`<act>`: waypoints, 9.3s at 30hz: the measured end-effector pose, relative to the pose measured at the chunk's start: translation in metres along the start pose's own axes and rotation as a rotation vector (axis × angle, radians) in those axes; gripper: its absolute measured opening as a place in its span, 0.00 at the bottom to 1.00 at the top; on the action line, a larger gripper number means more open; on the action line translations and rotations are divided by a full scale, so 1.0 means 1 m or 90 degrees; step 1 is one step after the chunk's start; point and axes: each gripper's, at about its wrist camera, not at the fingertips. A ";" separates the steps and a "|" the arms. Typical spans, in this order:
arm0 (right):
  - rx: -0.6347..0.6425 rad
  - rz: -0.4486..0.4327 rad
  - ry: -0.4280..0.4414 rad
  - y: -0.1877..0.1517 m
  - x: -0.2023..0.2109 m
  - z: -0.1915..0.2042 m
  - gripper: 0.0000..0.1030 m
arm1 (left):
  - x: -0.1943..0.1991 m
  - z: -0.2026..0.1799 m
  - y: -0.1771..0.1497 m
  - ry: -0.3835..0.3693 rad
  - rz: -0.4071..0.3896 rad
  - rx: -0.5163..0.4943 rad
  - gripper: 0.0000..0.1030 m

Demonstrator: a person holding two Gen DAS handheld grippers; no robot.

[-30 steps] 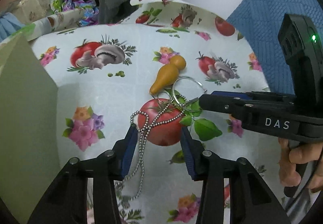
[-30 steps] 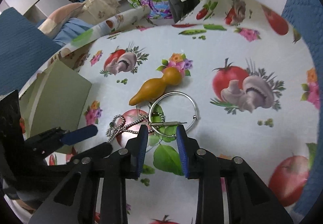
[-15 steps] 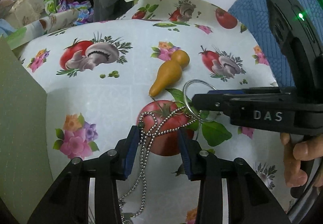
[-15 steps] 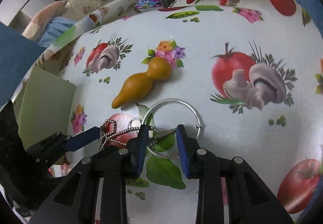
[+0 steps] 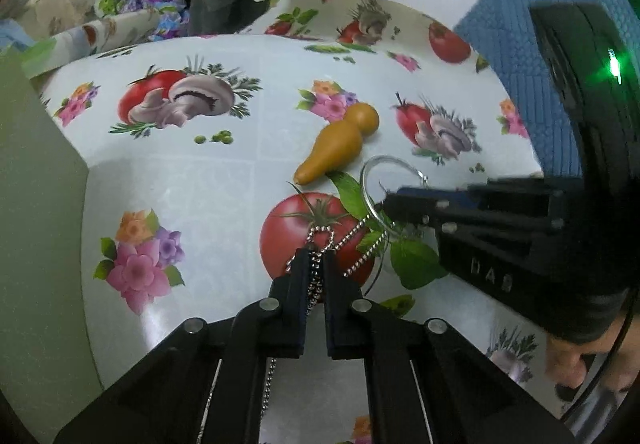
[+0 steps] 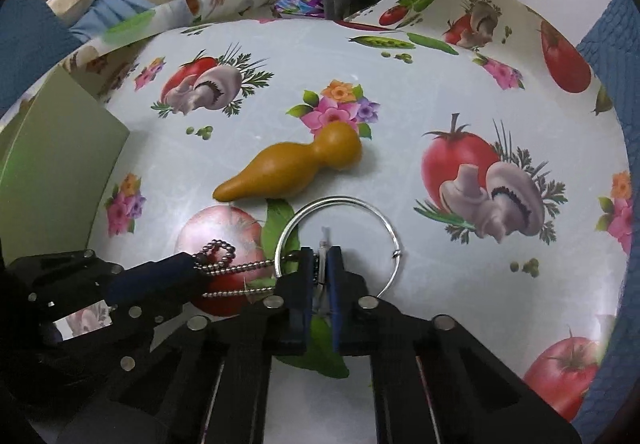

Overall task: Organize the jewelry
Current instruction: 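Grasp the silver bead chain with the left gripper while the right grasps the key ring, then carry the bead chain and key ring pin into the white box, then open both grippers over the box and withdraw toward the table, then grasp the yellow gourd figure with the left gripper while the right grasps the silver ring, then carry the yellow figure and silver ring into the white box, then open both grippers in the box and lift both tools away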

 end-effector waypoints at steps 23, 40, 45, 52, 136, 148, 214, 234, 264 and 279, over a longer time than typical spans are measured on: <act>-0.049 -0.103 0.041 -0.012 0.095 0.004 0.02 | 0.132 0.005 0.013 -0.070 -0.119 0.073 0.00; -0.004 -0.213 0.036 0.013 0.238 0.074 0.02 | 0.281 0.002 0.040 -0.026 -0.183 0.035 0.01; 0.020 -0.219 0.052 0.026 0.258 0.108 0.02 | 0.316 0.033 0.039 0.000 -0.194 0.054 0.01; 0.052 -0.227 0.073 0.046 0.266 0.161 0.02 | 0.347 0.082 0.027 0.019 -0.206 0.084 0.01; -0.082 -0.252 0.009 -0.082 0.213 0.040 0.26 | 0.203 -0.009 -0.022 -0.022 -0.167 -0.009 0.69; -0.144 -0.165 0.030 -0.081 0.096 -0.011 0.30 | 0.095 -0.006 0.015 -0.066 -0.090 -0.024 0.66; -0.158 -0.109 -0.045 -0.051 0.052 -0.031 0.02 | 0.052 -0.002 0.042 -0.052 -0.032 0.041 0.29; -0.099 -0.200 -0.063 -0.015 0.175 0.040 0.02 | 0.219 0.046 0.025 -0.006 -0.114 0.082 0.29; 0.063 -0.078 0.050 0.026 0.105 0.236 0.03 | 0.195 0.218 -0.065 0.024 -0.025 0.210 0.30; 0.052 -0.064 0.081 0.028 0.113 0.233 0.28 | 0.218 0.208 -0.064 0.025 -0.034 0.207 0.39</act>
Point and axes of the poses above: each gripper's, at about its wrist camera, not at the fingertips, and x roughly against the way its jaws point, z to its left, y to its top, and after that the axes turned 12 degrees about z, right-handed
